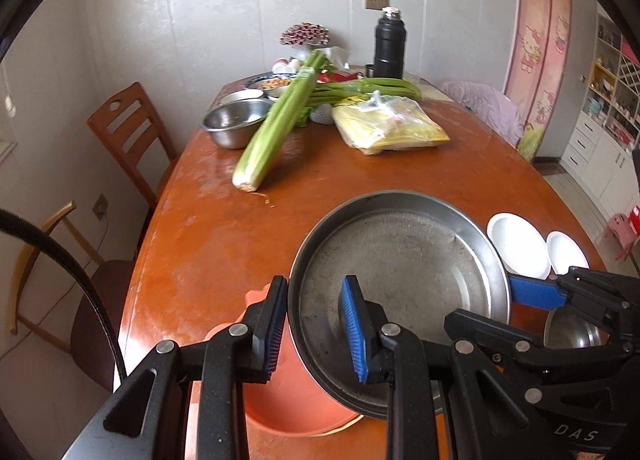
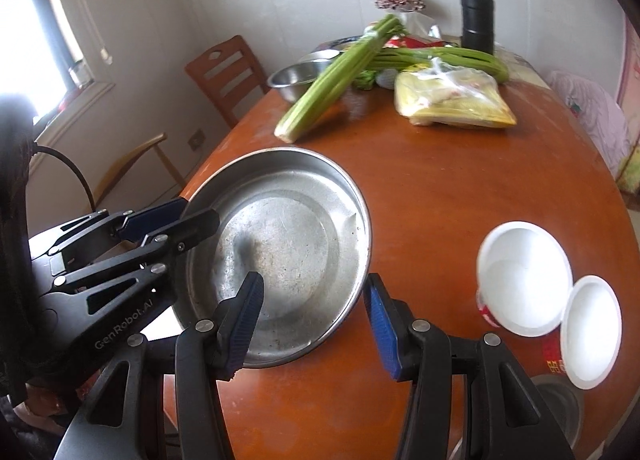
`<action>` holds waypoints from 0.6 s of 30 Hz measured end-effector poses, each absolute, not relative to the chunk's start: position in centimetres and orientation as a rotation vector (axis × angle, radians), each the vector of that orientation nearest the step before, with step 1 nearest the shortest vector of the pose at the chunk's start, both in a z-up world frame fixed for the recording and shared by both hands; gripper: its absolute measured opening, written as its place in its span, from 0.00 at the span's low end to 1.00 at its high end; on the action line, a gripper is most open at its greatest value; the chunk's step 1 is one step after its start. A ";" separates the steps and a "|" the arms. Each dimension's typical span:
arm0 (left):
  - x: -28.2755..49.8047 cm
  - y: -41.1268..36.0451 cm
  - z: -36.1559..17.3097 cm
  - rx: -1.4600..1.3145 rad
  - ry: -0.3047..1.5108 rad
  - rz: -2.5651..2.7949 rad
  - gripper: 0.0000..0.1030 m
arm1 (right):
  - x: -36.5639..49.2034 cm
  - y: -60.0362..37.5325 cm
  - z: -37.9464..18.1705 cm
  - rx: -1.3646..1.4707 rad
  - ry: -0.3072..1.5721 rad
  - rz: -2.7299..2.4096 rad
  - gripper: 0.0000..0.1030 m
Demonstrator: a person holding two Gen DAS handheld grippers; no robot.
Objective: Organize plates and bowls
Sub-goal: 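Grasp the steel tray rim with the left gripper and lift it, then carry the steel tray onto the orange bear-eared bowl, open the left gripper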
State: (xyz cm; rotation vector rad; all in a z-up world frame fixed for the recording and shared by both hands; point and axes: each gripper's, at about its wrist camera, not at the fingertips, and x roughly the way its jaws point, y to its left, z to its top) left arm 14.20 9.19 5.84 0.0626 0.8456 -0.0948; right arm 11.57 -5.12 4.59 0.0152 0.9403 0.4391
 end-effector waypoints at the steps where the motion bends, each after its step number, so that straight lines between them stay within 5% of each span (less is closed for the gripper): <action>1: 14.0 9.5 5.8 0.061 0.846 -0.090 0.27 | 11.6 -4.7 4.4 0.010 0.941 0.447 0.52; 18: 12.2 12.4 3.3 0.009 0.886 -0.038 0.28 | 11.4 -1.4 1.8 -0.064 1.004 0.497 0.52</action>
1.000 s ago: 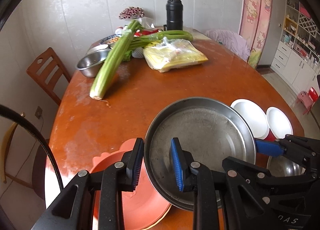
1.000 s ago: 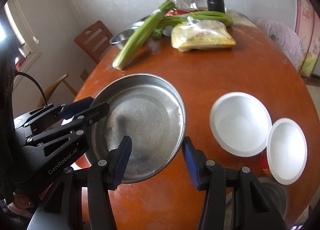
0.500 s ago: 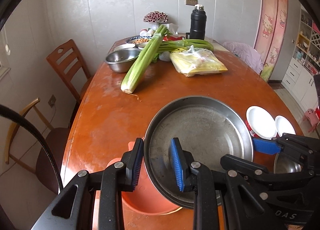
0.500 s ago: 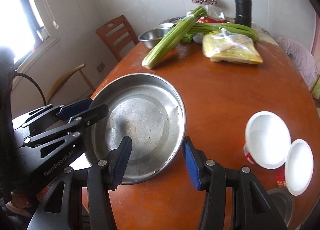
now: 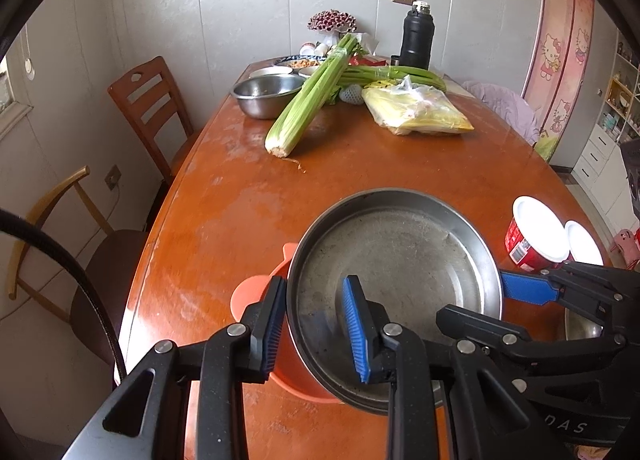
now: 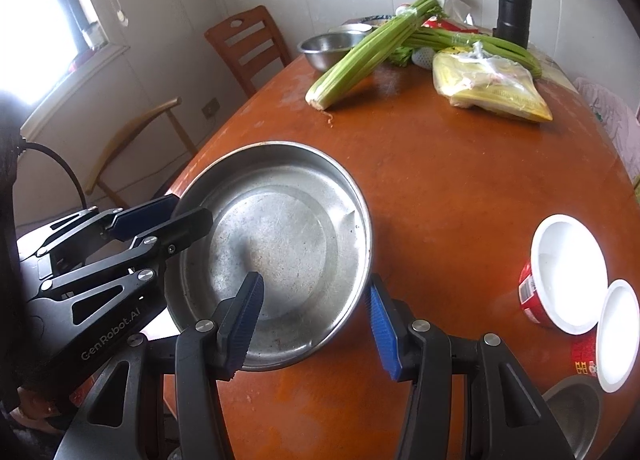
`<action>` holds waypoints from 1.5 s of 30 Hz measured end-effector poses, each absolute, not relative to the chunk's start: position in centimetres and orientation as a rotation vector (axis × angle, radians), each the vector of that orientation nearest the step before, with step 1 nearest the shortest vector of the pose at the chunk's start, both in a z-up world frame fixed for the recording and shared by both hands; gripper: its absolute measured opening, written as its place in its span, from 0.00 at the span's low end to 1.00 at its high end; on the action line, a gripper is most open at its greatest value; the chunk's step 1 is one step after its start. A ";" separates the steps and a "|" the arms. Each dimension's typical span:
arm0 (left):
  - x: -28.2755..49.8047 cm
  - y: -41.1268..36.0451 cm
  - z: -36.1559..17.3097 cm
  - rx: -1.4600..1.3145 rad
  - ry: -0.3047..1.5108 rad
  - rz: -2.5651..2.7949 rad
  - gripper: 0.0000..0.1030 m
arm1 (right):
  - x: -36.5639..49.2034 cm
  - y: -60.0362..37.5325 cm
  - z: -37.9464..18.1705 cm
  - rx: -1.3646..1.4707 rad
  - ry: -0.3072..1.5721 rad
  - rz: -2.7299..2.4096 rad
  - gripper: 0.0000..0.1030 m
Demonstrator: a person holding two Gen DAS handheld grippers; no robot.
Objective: Organize plates and bowls
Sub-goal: 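Carry the steel tray onto the orange bear-eared bowl, open the left gripper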
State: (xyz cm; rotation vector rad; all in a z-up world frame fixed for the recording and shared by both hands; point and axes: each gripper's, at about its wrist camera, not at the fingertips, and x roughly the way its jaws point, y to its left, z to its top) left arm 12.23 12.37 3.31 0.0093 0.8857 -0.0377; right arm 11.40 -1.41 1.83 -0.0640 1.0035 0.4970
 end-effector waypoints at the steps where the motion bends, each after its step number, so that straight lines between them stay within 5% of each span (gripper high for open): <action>1: 12.1 12.4 3.2 0.008 0.887 -0.037 0.28 | 11.4 -1.2 1.6 -0.070 1.010 0.499 0.52; 45: 13.0 14.3 -1.5 -0.073 1.012 0.005 0.33 | 13.3 1.0 -2.6 -0.120 1.121 0.532 0.52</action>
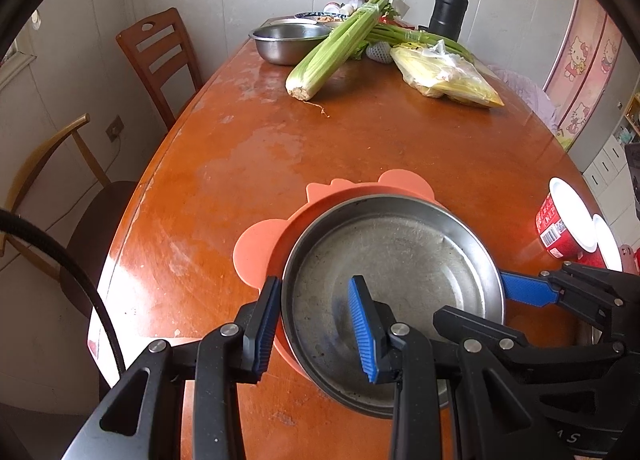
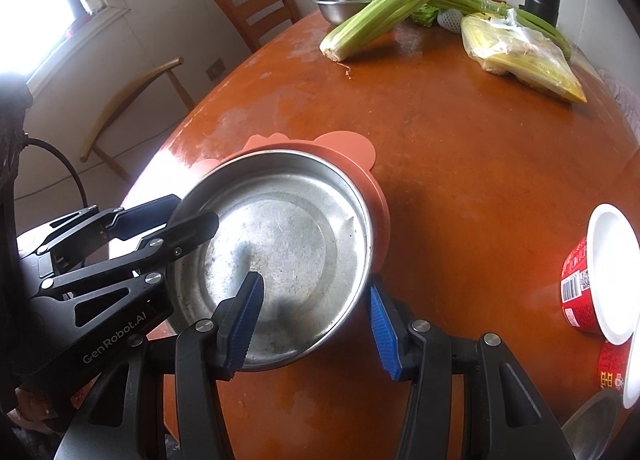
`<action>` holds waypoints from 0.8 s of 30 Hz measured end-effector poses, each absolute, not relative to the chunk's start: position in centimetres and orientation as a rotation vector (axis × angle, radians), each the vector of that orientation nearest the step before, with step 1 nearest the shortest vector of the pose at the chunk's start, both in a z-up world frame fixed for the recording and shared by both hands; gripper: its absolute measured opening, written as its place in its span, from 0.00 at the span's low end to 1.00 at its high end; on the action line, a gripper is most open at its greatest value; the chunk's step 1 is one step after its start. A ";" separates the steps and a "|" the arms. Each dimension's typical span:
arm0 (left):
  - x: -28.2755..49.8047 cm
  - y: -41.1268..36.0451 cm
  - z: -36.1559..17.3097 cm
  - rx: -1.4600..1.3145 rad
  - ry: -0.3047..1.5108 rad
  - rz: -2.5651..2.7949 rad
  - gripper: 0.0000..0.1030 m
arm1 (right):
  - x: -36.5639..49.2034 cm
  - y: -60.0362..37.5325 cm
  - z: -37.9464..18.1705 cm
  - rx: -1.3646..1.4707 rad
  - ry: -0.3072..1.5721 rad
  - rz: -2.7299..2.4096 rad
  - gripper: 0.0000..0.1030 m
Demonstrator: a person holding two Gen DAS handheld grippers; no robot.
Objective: Organize plates and bowls
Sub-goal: 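Carry the steel tray onto the orange bear-eared bowl, open the left gripper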
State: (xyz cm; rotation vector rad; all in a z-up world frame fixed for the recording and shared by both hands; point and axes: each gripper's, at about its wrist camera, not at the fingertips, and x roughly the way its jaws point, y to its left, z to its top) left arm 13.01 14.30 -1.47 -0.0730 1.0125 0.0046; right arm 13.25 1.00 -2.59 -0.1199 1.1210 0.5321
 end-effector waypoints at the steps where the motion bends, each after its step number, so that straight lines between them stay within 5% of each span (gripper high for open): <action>1: 13.1 14.3 -1.5 -0.072 1.013 0.006 0.33 | 13.4 1.0 -2.7 -0.120 1.122 0.532 0.52; 24: 13.8 14.5 -2.2 -0.074 1.021 0.005 0.33 | 14.4 1.9 -3.1 -0.183 1.065 0.502 0.52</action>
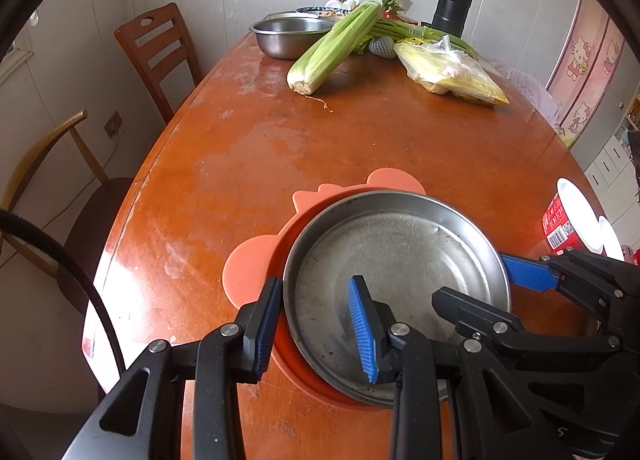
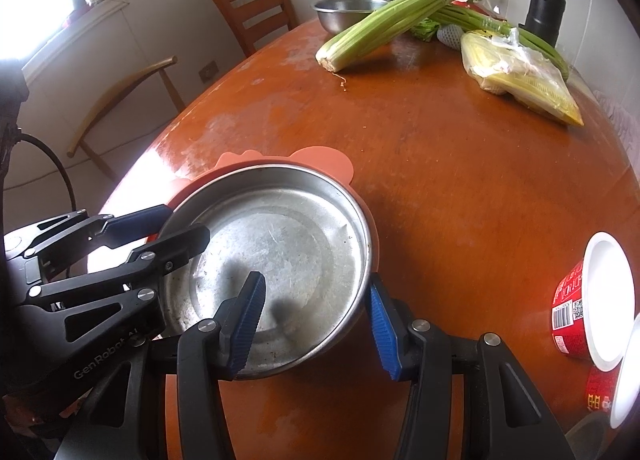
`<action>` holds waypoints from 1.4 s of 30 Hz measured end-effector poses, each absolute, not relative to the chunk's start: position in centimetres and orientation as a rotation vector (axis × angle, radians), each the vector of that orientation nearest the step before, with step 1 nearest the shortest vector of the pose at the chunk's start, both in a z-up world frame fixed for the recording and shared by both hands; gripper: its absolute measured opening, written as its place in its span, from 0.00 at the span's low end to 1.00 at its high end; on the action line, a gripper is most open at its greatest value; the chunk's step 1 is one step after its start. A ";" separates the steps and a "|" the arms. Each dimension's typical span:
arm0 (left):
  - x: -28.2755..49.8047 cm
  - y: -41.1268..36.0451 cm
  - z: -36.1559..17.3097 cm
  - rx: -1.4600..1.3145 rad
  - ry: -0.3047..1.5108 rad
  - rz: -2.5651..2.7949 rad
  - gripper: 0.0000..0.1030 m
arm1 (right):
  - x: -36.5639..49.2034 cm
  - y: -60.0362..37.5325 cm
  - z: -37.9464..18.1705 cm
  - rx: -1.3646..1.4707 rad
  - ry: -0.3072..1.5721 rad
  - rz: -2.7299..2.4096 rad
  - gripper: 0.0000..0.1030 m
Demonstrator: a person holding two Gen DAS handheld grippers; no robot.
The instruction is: Organize plates and bowls
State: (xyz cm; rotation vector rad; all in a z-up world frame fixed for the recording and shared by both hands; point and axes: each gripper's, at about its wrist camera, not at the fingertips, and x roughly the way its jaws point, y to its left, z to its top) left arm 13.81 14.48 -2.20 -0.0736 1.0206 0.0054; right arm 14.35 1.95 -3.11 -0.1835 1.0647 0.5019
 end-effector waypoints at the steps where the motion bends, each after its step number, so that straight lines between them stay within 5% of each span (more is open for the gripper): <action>1: 13.8 14.5 -2.1 -0.076 1.020 0.004 0.33 | 14.4 1.9 -3.1 -0.183 1.065 0.502 0.52; 31: 11.5 16.5 0.6 -0.120 0.957 0.038 0.37 | 13.6 1.9 -2.0 -0.217 1.013 0.492 0.52; 42: 10.5 18.7 -0.7 -0.258 1.001 -0.025 0.55 | 14.0 -0.3 -0.9 -0.121 1.016 0.474 0.55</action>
